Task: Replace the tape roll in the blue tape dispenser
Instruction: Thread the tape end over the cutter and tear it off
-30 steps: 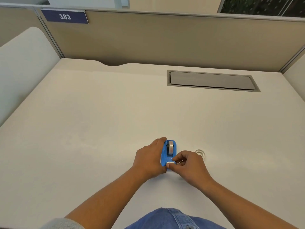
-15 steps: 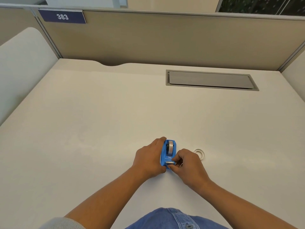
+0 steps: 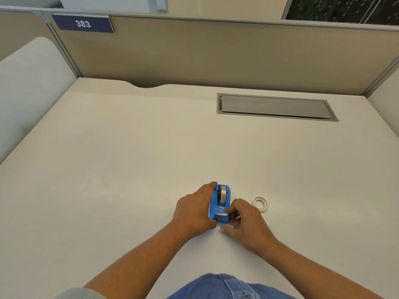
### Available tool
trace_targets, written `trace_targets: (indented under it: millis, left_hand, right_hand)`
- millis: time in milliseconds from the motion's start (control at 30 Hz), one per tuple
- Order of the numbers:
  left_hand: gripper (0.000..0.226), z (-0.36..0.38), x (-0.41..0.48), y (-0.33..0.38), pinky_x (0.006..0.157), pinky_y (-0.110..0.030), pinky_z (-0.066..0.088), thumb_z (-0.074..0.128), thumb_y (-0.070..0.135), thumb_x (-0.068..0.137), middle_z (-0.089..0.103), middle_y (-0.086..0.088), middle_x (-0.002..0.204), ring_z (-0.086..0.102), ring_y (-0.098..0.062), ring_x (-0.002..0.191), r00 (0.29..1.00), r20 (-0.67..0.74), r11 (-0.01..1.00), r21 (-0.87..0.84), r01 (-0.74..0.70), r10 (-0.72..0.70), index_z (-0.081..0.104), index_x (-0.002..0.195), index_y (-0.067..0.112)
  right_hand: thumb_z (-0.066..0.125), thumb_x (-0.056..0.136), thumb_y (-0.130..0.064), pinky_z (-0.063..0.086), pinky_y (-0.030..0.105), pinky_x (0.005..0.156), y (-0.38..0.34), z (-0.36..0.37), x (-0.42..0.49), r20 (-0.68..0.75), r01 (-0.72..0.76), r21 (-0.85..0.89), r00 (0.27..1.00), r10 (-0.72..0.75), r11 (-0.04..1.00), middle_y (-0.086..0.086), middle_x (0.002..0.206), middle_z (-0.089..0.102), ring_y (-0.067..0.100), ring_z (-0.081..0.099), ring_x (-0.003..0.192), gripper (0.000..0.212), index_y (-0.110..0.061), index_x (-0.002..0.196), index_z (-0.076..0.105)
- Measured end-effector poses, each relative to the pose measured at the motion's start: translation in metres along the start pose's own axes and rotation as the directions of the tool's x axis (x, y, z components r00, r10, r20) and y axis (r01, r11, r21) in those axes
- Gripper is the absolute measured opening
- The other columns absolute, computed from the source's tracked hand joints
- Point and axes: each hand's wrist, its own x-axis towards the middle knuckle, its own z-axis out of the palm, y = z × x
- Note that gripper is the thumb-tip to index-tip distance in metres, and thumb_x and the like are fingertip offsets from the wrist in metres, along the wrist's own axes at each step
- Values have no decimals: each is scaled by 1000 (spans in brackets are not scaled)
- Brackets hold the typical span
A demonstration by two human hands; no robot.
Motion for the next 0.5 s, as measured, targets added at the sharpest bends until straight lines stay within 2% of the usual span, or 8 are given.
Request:
trace_targets:
  millis: [233,500]
  left_hand:
    - [98,1,0,-1,81,-29,49,78,47,65,49,11,141,63,-18,101,1000,0,1000,10,10,-10,22,144,31]
    - [100,6,1,-4,84,-29,50,77,51,65,48,11,143,63,-17,103,1000,-3,1000,21,8,-8,21,145,31]
  right_hand:
    - [76,79,-20,53,25,63,-2,1,-3,-84,37,24,996,-34,999,-12,80,60,12,58,73,21,-30,82,58]
    - [78,78,-19,53,24,65,-3,2,-3,-73,11,39,997,-8,999,-11,83,61,11,58,73,22,-28,85,59]
